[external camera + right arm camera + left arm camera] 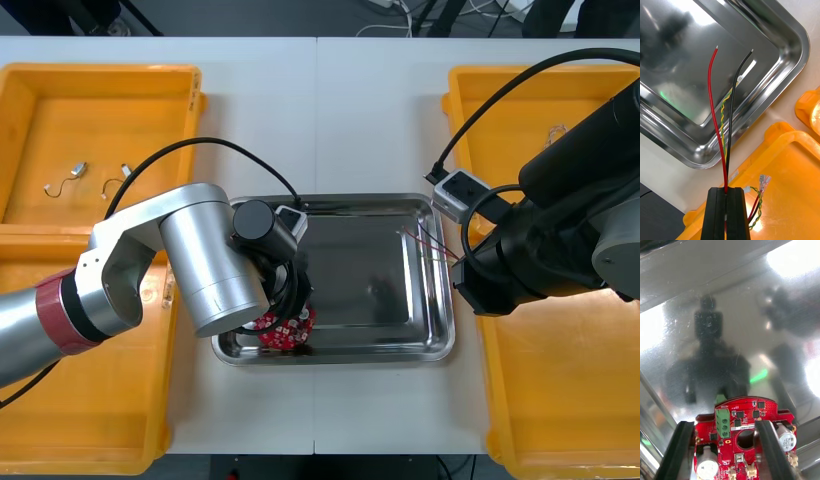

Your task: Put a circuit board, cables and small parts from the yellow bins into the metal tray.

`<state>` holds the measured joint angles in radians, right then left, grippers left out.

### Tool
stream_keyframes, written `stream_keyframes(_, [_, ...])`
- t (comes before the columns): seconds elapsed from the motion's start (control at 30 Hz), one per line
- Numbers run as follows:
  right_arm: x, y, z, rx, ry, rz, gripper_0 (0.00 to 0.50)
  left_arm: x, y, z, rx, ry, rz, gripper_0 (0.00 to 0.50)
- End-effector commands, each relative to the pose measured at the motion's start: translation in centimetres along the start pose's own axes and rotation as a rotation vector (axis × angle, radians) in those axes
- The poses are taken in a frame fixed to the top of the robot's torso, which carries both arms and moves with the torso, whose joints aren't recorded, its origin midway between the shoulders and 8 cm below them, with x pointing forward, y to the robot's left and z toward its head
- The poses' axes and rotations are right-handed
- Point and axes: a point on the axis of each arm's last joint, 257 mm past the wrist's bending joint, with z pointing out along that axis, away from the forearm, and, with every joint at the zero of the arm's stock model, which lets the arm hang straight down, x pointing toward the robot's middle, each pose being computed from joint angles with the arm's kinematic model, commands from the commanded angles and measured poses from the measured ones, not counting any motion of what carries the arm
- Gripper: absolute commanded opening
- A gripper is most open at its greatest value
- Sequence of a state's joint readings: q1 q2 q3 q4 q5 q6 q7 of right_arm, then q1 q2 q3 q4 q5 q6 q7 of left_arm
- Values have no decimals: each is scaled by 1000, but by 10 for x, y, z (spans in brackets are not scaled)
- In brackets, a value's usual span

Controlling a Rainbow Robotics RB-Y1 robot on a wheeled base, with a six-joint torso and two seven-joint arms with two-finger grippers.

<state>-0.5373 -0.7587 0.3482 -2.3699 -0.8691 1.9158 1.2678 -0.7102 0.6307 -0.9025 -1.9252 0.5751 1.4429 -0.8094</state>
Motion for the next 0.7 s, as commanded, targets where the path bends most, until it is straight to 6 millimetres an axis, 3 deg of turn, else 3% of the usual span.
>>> stream_keyframes(0.03, [-17,-12,-14,35,-49,-26,0,-18,-1,-9,-3,-38,-39,500])
stream_keyframes(0.27, [-16,-10,-14,28,-48,-30,0,-24,0,-18,11,-41,-61,500])
stream_keyframes(0.53, [-14,-4,-12,10,-39,-57,0,-43,13,-66,16,-19,-93,500])
stream_keyframes(0.7, [-12,16,-4,-29,-21,-97,0,-53,33,-95,14,-6,-72,500])
